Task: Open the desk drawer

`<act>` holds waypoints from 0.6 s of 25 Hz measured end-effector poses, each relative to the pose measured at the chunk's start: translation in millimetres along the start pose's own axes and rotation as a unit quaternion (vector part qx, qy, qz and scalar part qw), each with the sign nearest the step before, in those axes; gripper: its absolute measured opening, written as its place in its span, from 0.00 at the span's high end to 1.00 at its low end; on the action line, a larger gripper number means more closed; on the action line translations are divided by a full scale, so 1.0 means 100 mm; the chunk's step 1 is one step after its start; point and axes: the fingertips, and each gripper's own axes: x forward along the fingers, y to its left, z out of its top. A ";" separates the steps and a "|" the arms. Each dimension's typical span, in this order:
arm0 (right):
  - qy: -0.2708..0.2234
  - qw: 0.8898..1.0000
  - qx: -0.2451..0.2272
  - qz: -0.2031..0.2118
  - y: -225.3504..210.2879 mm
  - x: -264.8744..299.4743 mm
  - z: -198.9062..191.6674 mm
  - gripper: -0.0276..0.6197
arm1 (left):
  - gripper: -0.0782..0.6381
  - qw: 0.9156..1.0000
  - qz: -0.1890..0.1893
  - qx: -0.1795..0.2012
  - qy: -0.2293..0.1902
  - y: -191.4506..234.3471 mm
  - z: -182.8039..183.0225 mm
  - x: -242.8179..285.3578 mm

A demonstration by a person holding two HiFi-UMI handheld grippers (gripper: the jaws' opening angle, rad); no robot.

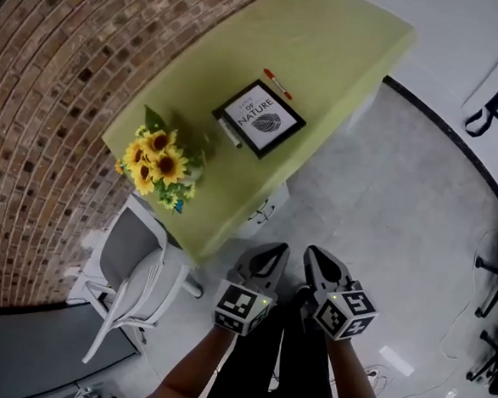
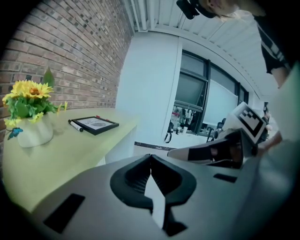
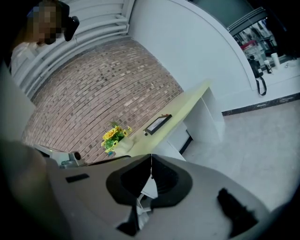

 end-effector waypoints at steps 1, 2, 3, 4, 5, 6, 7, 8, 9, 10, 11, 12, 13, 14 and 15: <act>0.000 1.000 0.007 0.001 -0.06 0.05 -0.03 0.94 | 0.88 1.000 -0.004 -0.002 0.004 0.03 -0.05 0.06; 0.000 1.000 0.016 0.004 -0.13 0.10 -0.06 0.94 | 0.88 1.000 -0.008 -0.004 0.007 0.06 -0.11 0.13; 0.000 1.000 0.026 0.006 -0.19 0.14 -0.09 0.94 | 0.88 1.000 -0.011 -0.006 0.011 0.09 -0.18 0.19; -0.001 0.999 0.037 0.007 -0.25 0.18 -0.13 0.94 | 0.88 1.000 -0.013 -0.010 0.015 0.12 -0.26 0.26; -0.002 0.999 0.047 0.007 -0.32 0.22 -0.17 0.94 | 0.88 1.000 -0.015 -0.014 0.019 0.16 -0.35 0.32; -0.003 0.999 0.053 0.005 -0.39 0.26 -0.21 0.94 | 0.88 0.999 -0.016 -0.018 0.023 0.19 -0.42 0.38; -0.004 0.998 0.057 -0.002 -0.47 0.29 -0.26 0.94 | 0.88 0.999 -0.018 -0.020 0.027 0.22 -0.50 0.45; -0.005 0.998 0.058 -0.011 -0.56 0.32 -0.31 0.94 | 0.88 0.999 -0.019 -0.020 0.032 0.24 -0.58 0.51; -0.004 0.998 0.060 -0.021 -0.65 0.35 -0.38 0.94 | 0.88 0.999 -0.019 -0.018 0.039 0.25 -0.67 0.56; -0.003 0.997 0.064 -0.031 -0.74 0.38 -0.46 0.94 | 0.88 0.999 -0.018 -0.016 0.046 0.27 -0.77 0.60; -0.003 0.997 0.070 -0.038 -0.81 0.41 -0.53 0.94 | 0.88 0.998 -0.018 -0.014 0.053 0.29 -0.86 0.65; -0.003 0.996 0.078 -0.042 -0.88 0.44 -0.59 0.94 | 0.88 0.998 -0.019 -0.013 0.058 0.31 -0.94 0.69; -0.004 0.995 0.086 -0.043 -0.93 0.48 -0.65 0.94 | 0.88 0.998 -0.020 -0.014 0.061 0.33 -1.02 0.73; -0.005 0.995 0.094 -0.042 -0.98 0.53 -0.71 0.94 | 0.88 0.998 -0.021 -0.016 0.064 0.35 -1.10 0.78; -0.006 0.994 0.100 -0.041 -1.02 0.57 -0.77 0.94 | 0.88 0.998 -0.022 -0.017 0.065 0.37 -1.18 0.82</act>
